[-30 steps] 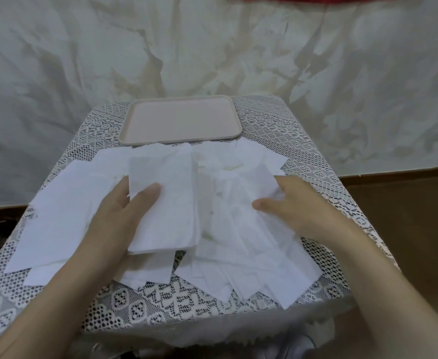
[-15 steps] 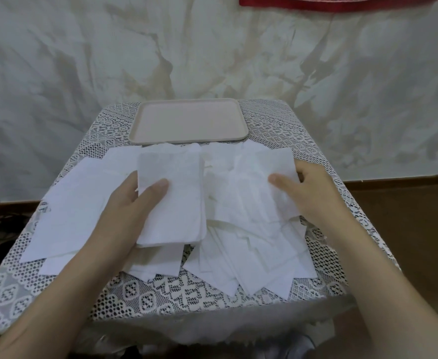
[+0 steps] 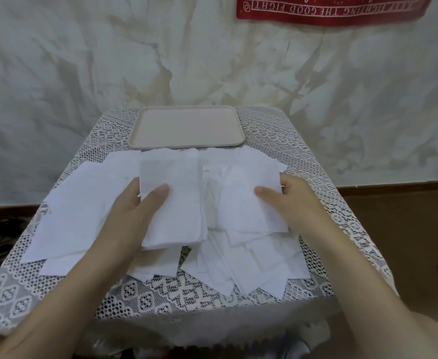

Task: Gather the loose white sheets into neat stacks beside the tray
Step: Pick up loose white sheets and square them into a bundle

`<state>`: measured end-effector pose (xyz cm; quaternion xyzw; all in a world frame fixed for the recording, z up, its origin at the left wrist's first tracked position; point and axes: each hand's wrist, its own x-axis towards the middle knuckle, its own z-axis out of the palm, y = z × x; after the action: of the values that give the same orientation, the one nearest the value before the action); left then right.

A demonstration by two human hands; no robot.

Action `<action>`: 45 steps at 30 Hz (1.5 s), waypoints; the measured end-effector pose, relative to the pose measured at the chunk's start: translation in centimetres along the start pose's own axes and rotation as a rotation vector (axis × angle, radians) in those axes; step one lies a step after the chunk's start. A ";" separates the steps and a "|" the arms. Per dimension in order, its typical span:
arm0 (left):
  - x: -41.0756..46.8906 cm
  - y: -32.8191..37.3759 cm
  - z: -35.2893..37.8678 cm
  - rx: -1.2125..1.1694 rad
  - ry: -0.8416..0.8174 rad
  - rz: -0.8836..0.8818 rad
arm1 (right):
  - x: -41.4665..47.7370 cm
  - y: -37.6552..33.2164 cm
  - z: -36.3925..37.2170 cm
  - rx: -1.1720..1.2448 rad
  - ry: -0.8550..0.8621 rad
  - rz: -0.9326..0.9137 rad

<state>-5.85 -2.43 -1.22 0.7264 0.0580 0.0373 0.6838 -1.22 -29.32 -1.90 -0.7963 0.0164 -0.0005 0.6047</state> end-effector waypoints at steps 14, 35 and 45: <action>0.2 -0.4 0.3 -0.046 0.014 0.007 | -1.7 -3.8 1.9 0.400 -0.116 0.033; -0.2 -0.2 0.6 -0.137 -0.049 -0.016 | -3.6 -3.2 7.8 0.364 -0.058 -0.012; 0.1 0.2 0.4 -0.277 -0.019 -0.128 | -2.5 -3.4 5.6 0.218 -0.005 -0.084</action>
<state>-5.73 -2.82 -1.05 0.6202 0.0919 -0.0054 0.7790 -3.51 -22.90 -0.08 -0.7259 -0.0185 -0.0258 0.6871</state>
